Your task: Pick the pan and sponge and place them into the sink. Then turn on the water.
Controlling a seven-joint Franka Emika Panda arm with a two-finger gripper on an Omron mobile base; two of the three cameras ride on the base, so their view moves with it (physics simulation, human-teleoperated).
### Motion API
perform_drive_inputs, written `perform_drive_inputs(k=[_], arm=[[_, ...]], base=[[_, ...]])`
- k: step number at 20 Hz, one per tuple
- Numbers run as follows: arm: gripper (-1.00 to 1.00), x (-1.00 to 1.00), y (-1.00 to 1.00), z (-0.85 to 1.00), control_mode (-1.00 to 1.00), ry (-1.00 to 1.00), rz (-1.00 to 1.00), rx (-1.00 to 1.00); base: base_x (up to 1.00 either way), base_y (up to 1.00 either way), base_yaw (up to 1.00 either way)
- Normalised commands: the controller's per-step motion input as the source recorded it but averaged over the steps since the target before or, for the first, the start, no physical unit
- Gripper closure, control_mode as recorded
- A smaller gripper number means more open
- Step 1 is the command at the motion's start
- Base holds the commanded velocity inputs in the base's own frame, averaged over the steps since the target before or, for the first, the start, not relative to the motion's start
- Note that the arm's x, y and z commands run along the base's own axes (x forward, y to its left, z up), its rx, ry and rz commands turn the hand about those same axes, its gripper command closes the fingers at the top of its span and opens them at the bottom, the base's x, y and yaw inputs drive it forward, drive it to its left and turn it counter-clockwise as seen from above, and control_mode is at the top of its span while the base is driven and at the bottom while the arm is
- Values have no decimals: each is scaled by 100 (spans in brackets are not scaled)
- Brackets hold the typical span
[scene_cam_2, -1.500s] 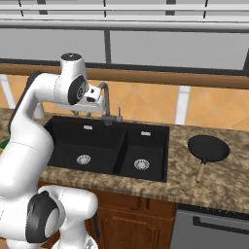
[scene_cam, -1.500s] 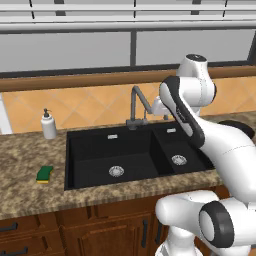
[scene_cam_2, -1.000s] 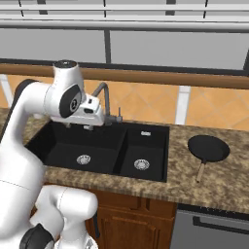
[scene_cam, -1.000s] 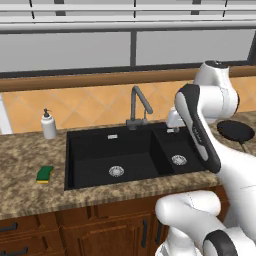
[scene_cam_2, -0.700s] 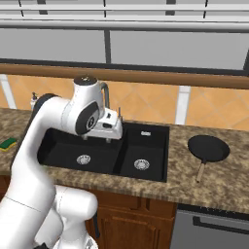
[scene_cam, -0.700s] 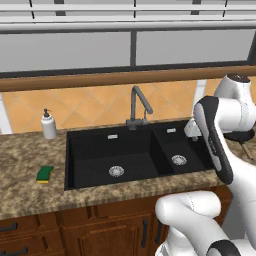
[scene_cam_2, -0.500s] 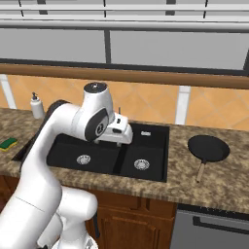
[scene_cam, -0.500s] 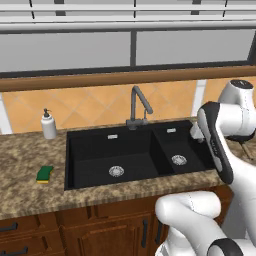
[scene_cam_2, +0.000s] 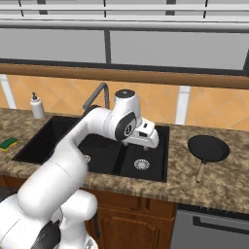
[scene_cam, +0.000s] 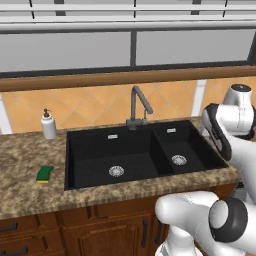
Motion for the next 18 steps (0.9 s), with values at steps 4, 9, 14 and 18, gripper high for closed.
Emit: perform_drive_inputs(k=[4,9,14,18], arm=[[-100,52,-85,-28,-100,1,-6,0],[-100,27,-88,-23,-100,1,0,0],[-100,12,-78,-31,-100,0,0,0],[-100,12,-68,-25,-100,0,0,0]], base=[[0,0,0],[0,0,0],[0,0,0],[0,0,0]])
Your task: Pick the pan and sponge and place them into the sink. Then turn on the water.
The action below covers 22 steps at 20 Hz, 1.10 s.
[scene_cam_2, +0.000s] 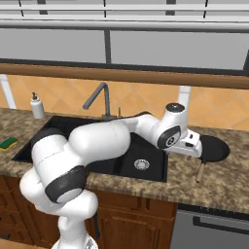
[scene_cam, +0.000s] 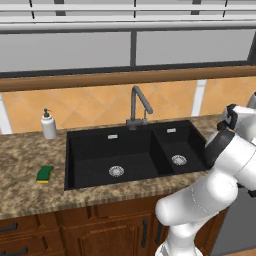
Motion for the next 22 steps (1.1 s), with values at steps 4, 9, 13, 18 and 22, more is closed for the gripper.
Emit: perform_drive_inputs(k=[4,9,13,18,22], arm=[[-100,4,-53,-22,-100,0,0,0],[-100,7,-42,-24,-100,0,0,0],[-100,13,-30,-26,-100,0,0,0],[-100,11,-25,-28,-100,0,0,0],[-100,28,0,-13,-100,0,0,0]], base=[[0,0,0],[0,0,0],[0,0,0],[0,0,0],[0,0,0]])
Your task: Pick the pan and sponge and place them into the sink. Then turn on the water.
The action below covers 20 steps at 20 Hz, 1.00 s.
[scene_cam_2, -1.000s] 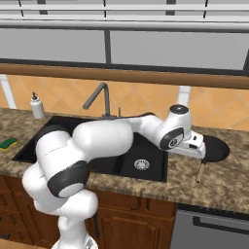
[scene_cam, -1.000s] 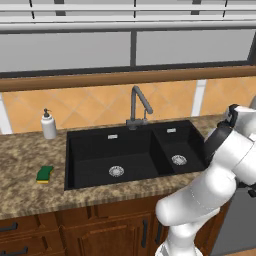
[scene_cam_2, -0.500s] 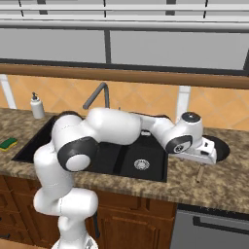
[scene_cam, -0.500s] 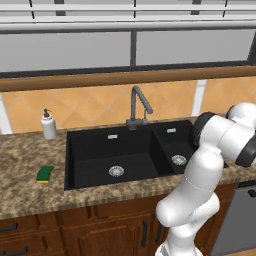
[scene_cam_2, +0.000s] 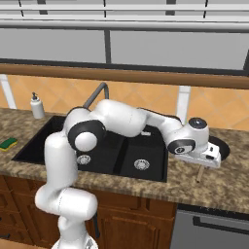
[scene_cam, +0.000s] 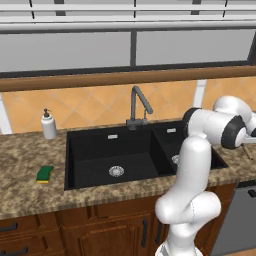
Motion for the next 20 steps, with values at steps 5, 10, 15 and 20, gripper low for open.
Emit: perform_drive_inputs(k=[5,10,15,20], arm=[[-100,22,-20,-21,-100,0,4,0],[-100,27,-14,-19,-100,0,6,0],[-100,27,-5,-23,-100,-1,5,0],[-100,17,0,-42,-100,0,3,0]], base=[[0,0,0],[0,0,0],[0,0,0],[0,0,0]])
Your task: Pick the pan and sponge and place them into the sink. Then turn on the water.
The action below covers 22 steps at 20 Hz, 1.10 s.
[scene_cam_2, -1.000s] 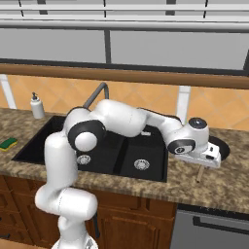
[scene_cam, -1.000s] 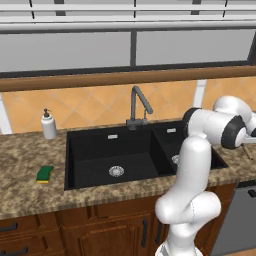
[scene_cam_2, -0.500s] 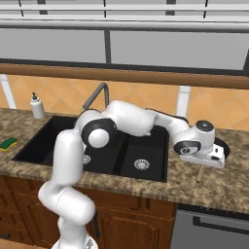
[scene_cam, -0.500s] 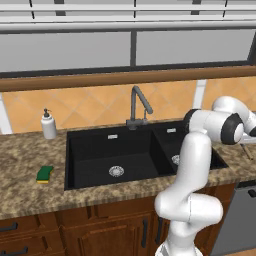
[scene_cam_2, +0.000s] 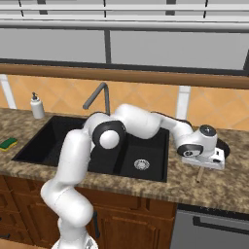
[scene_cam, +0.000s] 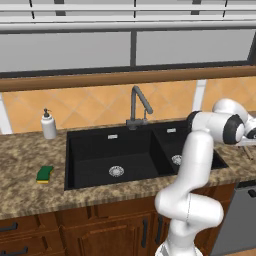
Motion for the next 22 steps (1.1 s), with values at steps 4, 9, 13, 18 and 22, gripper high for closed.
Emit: perform_drive_inputs(k=[4,9,13,18,22], arm=[[-100,6,0,-45,-100,0,0,0],[-100,0,0,-47,-100,0,0,0],[100,0,0,-66,-100,0,0,0],[100,-1,32,-62,-100,0,0,0],[100,-33,59,-14,-100,-1,0,0]], base=[[0,0,0],[0,0,0],[0,0,0],[0,0,0],[0,0,0]])
